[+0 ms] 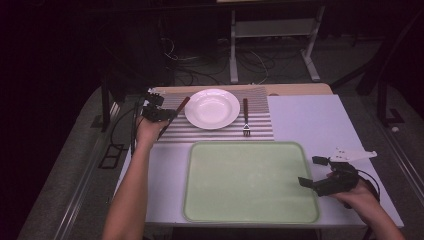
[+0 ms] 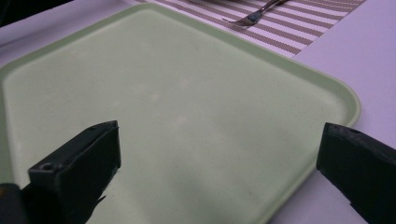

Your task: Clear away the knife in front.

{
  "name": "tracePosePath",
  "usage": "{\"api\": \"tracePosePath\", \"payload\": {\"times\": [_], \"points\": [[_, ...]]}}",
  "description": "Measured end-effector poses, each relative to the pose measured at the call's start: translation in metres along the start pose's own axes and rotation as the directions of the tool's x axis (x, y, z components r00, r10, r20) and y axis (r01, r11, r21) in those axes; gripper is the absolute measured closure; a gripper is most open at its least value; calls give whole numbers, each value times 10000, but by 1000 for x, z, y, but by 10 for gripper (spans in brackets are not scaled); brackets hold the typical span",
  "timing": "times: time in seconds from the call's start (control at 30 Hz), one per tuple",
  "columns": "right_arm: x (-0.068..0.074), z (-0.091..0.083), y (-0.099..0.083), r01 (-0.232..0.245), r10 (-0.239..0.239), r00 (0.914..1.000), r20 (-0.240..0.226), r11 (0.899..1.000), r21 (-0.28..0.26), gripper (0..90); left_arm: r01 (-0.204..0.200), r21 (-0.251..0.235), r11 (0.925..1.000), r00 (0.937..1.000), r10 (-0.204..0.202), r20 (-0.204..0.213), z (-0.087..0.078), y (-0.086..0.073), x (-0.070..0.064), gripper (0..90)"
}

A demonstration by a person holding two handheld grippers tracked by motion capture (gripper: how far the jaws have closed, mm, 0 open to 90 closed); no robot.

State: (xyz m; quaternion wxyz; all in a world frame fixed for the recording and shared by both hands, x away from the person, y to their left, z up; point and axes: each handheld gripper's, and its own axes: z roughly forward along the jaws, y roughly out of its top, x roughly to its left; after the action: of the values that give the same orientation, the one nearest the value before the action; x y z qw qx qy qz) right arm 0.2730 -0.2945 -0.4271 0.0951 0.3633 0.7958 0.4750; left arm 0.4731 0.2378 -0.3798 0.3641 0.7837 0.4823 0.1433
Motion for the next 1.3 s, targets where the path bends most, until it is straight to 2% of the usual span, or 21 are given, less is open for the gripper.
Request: {"api": "tracePosePath", "payload": {"times": [0.1,0.27,0.67,0.83,0.9,1.13,1.3], "points": [[-1,0,0,64,-64,9999,-103,10000,28,0,-414,98,9991,9991,413,67,-6,-5,-17,773],[-1,1,-1,190,-188,9996,-201,9997,123,0,-651,26,9979,9974,650,310,-13,-18,-40,772],[0,2,-2,378,-372,9986,-381,9992,155,0,-607,-7,9982,9941,605,906,-20,-56,-98,773],[0,1,-2,378,-373,9986,-378,9992,122,0,-829,169,9964,9876,799,1352,-21,-73,-123,772],[0,1,-2,401,-397,9985,-365,9991,118,0,-933,201,9954,9863,896,1384,-22,-79,-131,772],[2,1,-2,455,-450,9985,-311,9988,157,0,-927,356,9951,9807,851,1758,-15,-97,-152,772],[3,1,-2,546,-541,9982,-240,9983,223,0,-1080,615,9922,9815,966,1655,-9,-102,-156,771]]}}
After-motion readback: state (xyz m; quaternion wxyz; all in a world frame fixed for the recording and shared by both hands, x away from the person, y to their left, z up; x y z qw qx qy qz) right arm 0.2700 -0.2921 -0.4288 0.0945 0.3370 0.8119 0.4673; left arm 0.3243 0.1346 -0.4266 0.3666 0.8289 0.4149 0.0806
